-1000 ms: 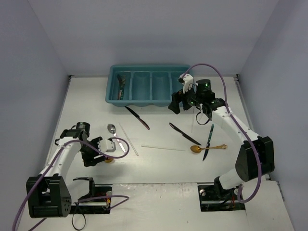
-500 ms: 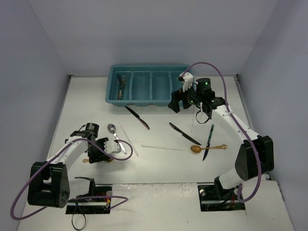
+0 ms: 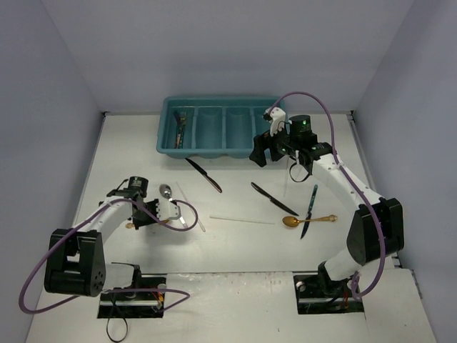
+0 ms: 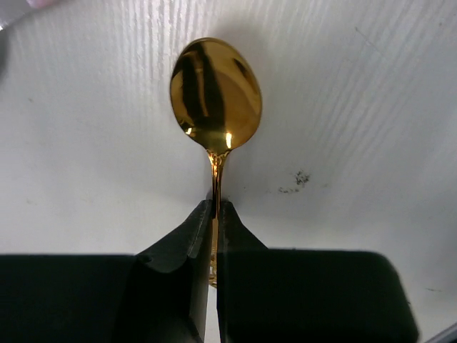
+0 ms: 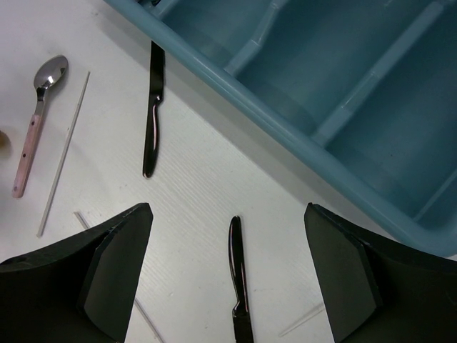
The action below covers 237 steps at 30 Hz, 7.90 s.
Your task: Sort the eating utensils into containers
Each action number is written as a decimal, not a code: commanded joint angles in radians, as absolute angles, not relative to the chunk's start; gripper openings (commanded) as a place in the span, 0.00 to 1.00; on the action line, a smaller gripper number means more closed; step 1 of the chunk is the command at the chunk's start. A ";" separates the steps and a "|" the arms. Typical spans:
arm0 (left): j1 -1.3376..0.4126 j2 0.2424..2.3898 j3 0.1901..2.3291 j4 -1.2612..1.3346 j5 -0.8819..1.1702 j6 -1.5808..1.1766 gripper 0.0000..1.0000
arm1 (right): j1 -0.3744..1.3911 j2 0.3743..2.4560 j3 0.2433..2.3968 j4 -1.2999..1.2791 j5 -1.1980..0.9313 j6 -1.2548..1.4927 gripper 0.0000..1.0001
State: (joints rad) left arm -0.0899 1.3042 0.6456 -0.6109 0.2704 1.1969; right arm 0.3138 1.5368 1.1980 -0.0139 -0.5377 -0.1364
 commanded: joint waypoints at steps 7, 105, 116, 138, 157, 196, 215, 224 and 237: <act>-0.122 1.140 0.876 -0.708 0.500 1.163 0.00 | 0.307 1.515 1.243 0.022 -0.541 -0.147 0.85; -0.283 1.675 1.106 -0.677 0.144 -0.861 0.67 | 0.105 1.538 1.260 0.012 -0.579 -0.028 0.88; -0.264 1.617 1.040 -0.666 0.155 -0.851 0.57 | 0.104 1.535 1.267 0.011 -0.580 -0.023 0.88; -0.118 1.616 1.024 -0.739 0.109 -0.749 0.01 | 0.106 1.521 1.272 0.005 -0.578 -0.053 0.87; -0.207 1.688 1.836 -0.784 0.141 -0.220 0.00 | 0.094 1.402 1.227 -0.203 -0.478 -0.535 0.89; -0.325 2.323 2.454 -0.425 0.193 -0.245 0.65 | 0.054 1.251 1.038 -0.950 -0.061 -1.525 0.50; -0.271 1.834 2.063 -0.486 0.328 -0.322 0.69 | 0.081 1.392 0.953 -0.991 -0.160 -1.584 0.37; -0.224 1.763 1.959 -0.532 0.362 -0.285 0.76 | 0.091 1.502 0.959 -0.933 -0.258 -1.541 0.40; -0.140 1.772 1.947 -0.537 0.409 -0.354 0.76 | 0.109 1.513 0.844 -0.769 -0.244 -1.519 0.41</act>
